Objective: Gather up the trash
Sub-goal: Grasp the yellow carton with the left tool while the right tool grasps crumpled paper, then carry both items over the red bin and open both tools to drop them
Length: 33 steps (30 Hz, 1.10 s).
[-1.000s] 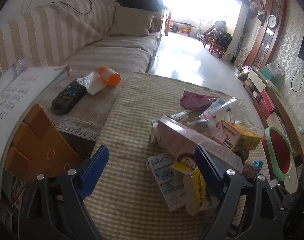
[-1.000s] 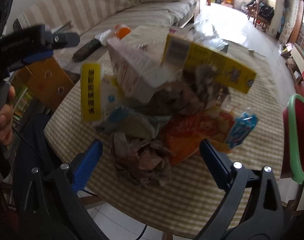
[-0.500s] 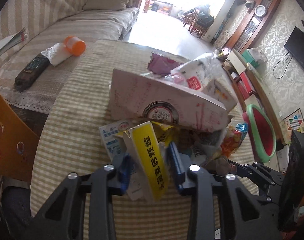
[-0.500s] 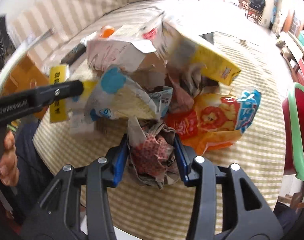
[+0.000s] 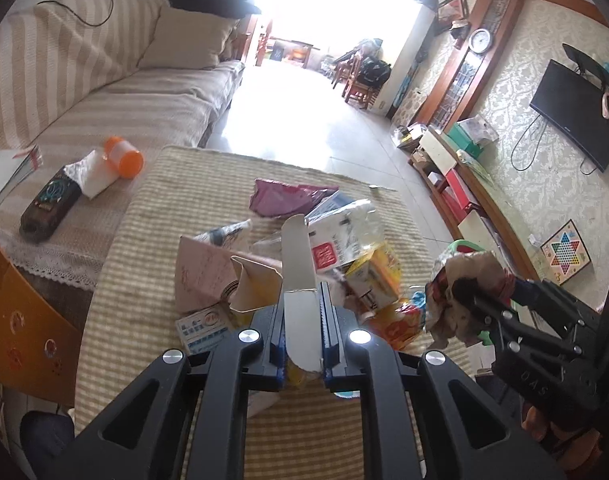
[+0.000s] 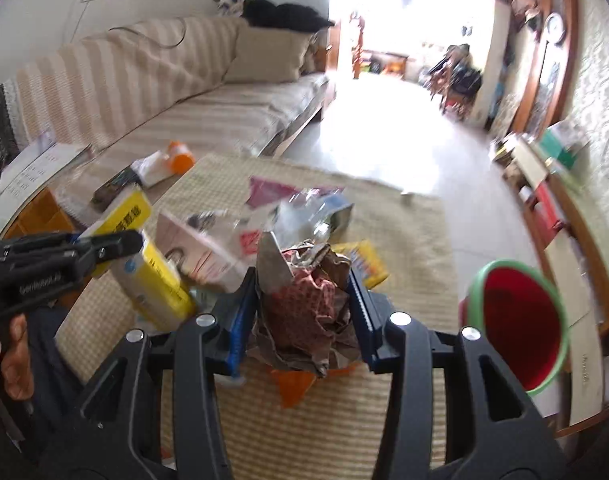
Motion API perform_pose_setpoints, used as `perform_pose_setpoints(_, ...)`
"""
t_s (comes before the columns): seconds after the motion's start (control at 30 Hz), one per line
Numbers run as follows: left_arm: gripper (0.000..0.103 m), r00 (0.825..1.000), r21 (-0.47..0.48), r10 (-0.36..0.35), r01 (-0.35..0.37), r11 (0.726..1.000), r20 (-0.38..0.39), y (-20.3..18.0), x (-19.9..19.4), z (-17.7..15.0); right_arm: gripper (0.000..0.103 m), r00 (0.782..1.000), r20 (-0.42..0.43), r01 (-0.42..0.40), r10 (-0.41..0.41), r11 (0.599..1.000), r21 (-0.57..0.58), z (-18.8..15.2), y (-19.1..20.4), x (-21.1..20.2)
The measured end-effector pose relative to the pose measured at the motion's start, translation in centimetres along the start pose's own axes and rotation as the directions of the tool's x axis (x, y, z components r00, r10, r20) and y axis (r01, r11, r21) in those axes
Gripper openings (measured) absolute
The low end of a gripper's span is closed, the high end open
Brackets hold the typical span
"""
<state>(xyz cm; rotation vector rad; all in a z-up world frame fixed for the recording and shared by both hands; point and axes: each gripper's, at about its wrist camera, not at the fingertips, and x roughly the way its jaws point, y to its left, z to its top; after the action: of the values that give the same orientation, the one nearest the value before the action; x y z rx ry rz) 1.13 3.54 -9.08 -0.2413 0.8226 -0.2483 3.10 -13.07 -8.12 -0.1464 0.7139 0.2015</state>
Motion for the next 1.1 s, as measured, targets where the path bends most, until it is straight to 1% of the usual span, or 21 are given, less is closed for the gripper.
perform_pose_setpoints(0.13, 0.009, 1.0, 0.012, -0.021, 0.021, 1.0, 0.021, -1.0, -0.4, 0.8, 0.043, 0.999, 0.036, 0.029, -0.03, 1.0, 0.008, 1.0, -1.2, -0.8)
perform_pose_setpoints(0.2, 0.006, 0.999, 0.017, -0.034, 0.034, 0.999, 0.032, -1.5, -0.7, 1.3, 0.043, 0.998, 0.046, 0.031, -0.032, 0.999, 0.023, 1.2, -2.1, -1.0)
perform_pose_setpoints(0.27, 0.006, 0.998, 0.03, -0.052, 0.051, 0.998, 0.044, -2.3, -1.1, 1.8, 0.043, 0.998, 0.052, 0.034, -0.036, 0.999, 0.041, 1.4, -2.9, -1.1)
perform_pose_setpoints(0.43, 0.006, 0.994, 0.065, -0.085, 0.08, 0.995, 0.066, -4.4, -1.4, 2.9, 0.043, 0.997, 0.066, 0.029, -0.036, 0.994, 0.102, 1.1, -5.2, -1.4)
perform_pose_setpoints(0.7, 0.005, 0.991, 0.113, -0.113, 0.104, 0.988, 0.069, -8.0, -0.6, 4.2, 0.043, 0.996, 0.076, 0.036, -0.052, 0.979, 0.201, 0.5, -8.8, -1.3)
perform_pose_setpoints(0.9, 0.005, 0.982, 0.136, -0.178, 0.168, 0.976, 0.069, -10.3, -0.2, 4.8, 0.043, 0.995, 0.07, 0.049, -0.069, 0.965, 0.257, -0.4, -11.1, -1.1)
perform_pose_setpoints(1.03, 0.005, 0.972, 0.138, -0.224, 0.213, 0.967, 0.065, -11.6, 0.3, 5.4, 0.043, 0.992, 0.06, 0.09, -0.112, 0.952, 0.293, -1.3, -13.2, -0.8)
perform_pose_setpoints(1.1, 0.005, 0.966, 0.137, -0.249, 0.238, 0.962, 0.065, -12.4, 0.7, 5.8, 0.043, 0.988, 0.054, 0.117, -0.142, 0.939, 0.324, -1.9, -14.9, -0.6)
